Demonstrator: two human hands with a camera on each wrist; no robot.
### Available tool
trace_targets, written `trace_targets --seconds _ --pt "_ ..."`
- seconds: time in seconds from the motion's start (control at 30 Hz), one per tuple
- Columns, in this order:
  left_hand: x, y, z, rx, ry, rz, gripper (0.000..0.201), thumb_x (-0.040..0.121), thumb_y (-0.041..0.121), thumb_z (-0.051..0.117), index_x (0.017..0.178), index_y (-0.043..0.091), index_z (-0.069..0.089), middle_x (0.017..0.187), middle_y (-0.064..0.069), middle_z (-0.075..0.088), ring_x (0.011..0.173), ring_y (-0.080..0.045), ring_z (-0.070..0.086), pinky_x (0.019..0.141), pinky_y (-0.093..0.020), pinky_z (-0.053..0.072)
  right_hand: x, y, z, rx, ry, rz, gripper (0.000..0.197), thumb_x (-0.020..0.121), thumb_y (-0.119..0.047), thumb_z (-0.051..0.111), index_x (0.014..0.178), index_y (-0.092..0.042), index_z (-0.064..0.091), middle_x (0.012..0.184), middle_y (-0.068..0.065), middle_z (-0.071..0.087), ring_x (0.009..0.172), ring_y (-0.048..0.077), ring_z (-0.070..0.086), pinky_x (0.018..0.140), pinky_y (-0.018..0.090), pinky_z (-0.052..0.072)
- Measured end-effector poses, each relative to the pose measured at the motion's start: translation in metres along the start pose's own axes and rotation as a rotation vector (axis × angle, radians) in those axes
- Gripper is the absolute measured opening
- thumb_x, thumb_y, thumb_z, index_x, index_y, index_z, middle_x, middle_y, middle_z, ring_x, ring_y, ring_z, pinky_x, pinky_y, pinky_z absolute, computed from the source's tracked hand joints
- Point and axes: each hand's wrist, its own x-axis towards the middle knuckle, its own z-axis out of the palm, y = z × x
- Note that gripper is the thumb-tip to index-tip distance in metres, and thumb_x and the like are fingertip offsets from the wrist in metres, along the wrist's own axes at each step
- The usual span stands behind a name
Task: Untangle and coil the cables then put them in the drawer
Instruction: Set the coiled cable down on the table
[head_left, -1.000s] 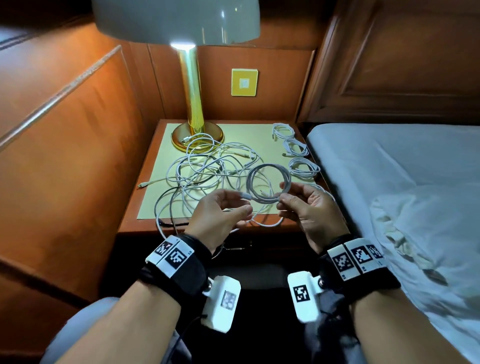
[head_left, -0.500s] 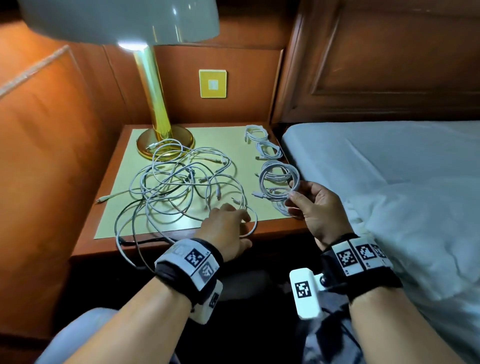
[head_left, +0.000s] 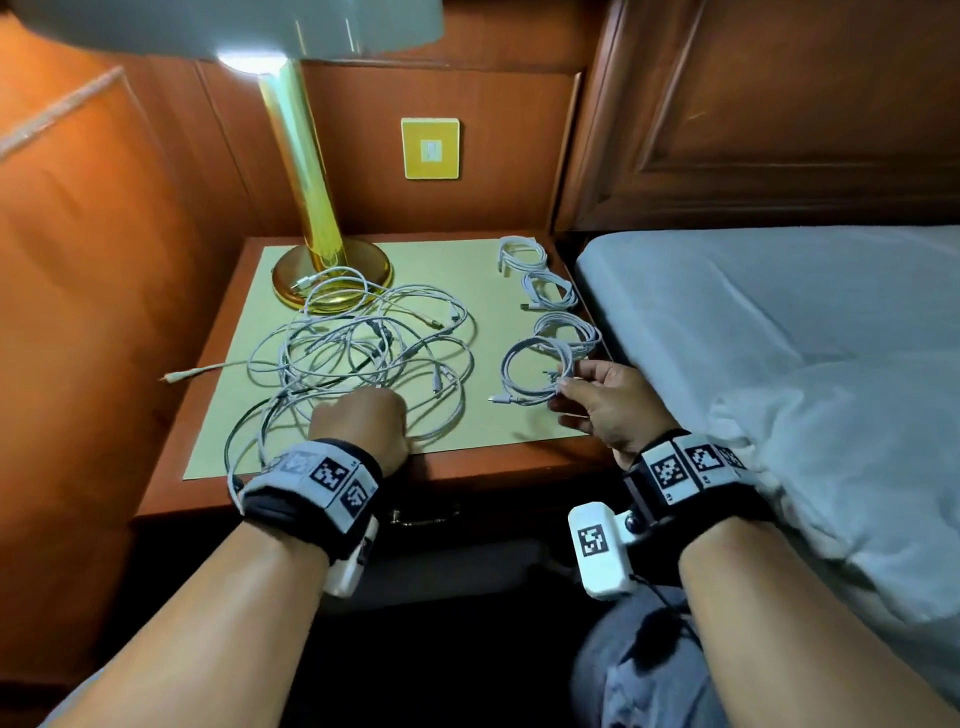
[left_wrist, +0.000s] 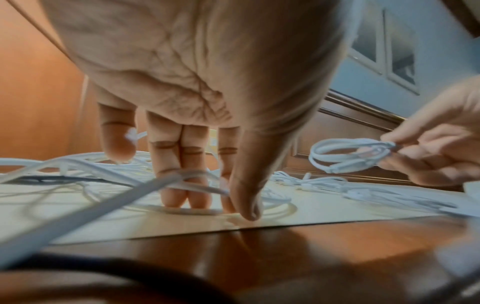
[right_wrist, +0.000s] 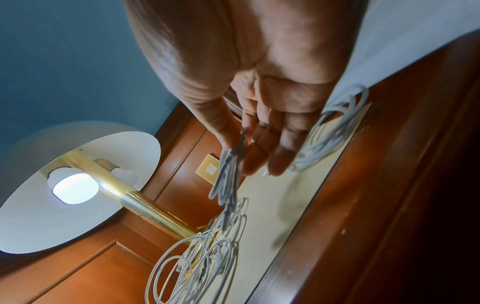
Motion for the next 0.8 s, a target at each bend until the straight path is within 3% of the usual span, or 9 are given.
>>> trace_targets --seconds 0.1,0.2,0.27,0.4,0.5,0.57,0.63,0.7,0.8 --pt "0.000 -0.018 -0.001 -0.021 0.016 -0.063 0.005 0.087 0.027 0.067 0.085 0.022 0.067 0.091 0.002 0.067 0.095 -0.026 0.063 0.097 -0.044 0.047 0.001 0.001 0.009 -0.021 -0.046 0.055 0.012 0.096 -0.002 0.059 0.087 -0.009 0.063 0.076 0.007 0.067 0.070 0.017 0.068 0.071 0.034 0.056" --pt "-0.002 -0.026 0.001 -0.039 0.019 -0.076 0.004 0.086 0.023 0.067 0.081 0.022 0.066 0.087 0.002 0.065 0.090 -0.026 0.062 0.093 -0.042 0.048 0.004 0.003 0.017 -0.131 -0.062 0.123 0.016 0.095 0.000 0.058 0.081 -0.007 0.061 0.074 0.010 0.066 0.069 0.018 0.067 0.051 0.026 0.052" --pt "-0.004 -0.028 0.002 -0.053 0.019 -0.063 0.005 0.086 0.022 0.067 0.081 0.022 0.066 0.087 0.002 0.065 0.090 -0.026 0.062 0.092 -0.043 0.049 0.006 0.007 0.021 -0.220 -0.057 0.184 0.010 0.095 -0.001 0.058 0.086 -0.004 0.058 0.079 0.012 0.066 0.070 0.019 0.069 0.042 0.021 0.048" --pt "-0.005 -0.031 0.005 -0.080 0.032 -0.027 0.004 0.086 0.022 0.067 0.082 0.024 0.067 0.089 0.002 0.066 0.090 -0.026 0.063 0.089 -0.040 0.050 0.005 0.011 0.023 -0.337 -0.044 0.234 0.010 0.095 -0.001 0.058 0.096 -0.007 0.050 0.082 0.011 0.065 0.069 0.019 0.070 0.045 0.021 0.053" --pt "-0.006 -0.031 0.007 -0.101 0.045 -0.010 0.005 0.086 0.022 0.068 0.082 0.025 0.067 0.090 0.004 0.065 0.092 -0.024 0.062 0.085 -0.037 0.047 0.002 0.011 0.025 -0.353 -0.023 0.222 0.030 0.093 -0.002 0.061 0.115 -0.013 0.045 0.077 0.011 0.067 0.065 0.018 0.071 0.044 0.023 0.052" --pt "-0.006 -0.031 0.009 -0.112 0.054 0.001 0.007 0.086 0.021 0.068 0.081 0.026 0.066 0.090 0.005 0.065 0.091 -0.023 0.062 0.084 -0.037 0.046 -0.001 0.010 0.025 -0.389 -0.010 0.209 0.043 0.093 -0.004 0.062 0.133 -0.008 0.045 0.081 0.011 0.067 0.067 0.018 0.072 0.046 0.025 0.055" --pt "-0.005 -0.032 0.010 -0.122 0.063 0.011 0.007 0.085 0.022 0.069 0.081 0.026 0.067 0.089 0.006 0.064 0.090 -0.022 0.062 0.084 -0.037 0.048 -0.004 0.010 0.026 -0.427 -0.005 0.197 0.052 0.094 -0.008 0.064 0.140 0.000 0.041 0.088 0.012 0.069 0.068 0.019 0.072 0.058 0.032 0.061" --pt "-0.004 -0.033 0.012 -0.135 0.068 0.017 0.007 0.085 0.023 0.070 0.080 0.026 0.067 0.087 0.007 0.063 0.087 -0.021 0.062 0.080 -0.035 0.050 -0.006 0.009 0.026 -0.455 -0.009 0.192 0.055 0.095 -0.014 0.065 0.141 -0.002 0.039 0.098 0.015 0.070 0.063 0.018 0.070 0.068 0.039 0.061" --pt "-0.003 -0.034 0.013 -0.167 0.077 0.031 0.010 0.084 0.026 0.072 0.077 0.028 0.065 0.085 0.010 0.062 0.085 -0.020 0.062 0.074 -0.032 0.050 -0.008 0.010 0.027 -0.505 0.006 0.194 0.062 0.095 -0.024 0.065 0.147 -0.008 0.034 0.089 0.012 0.071 0.057 0.016 0.067 0.058 0.034 0.058"
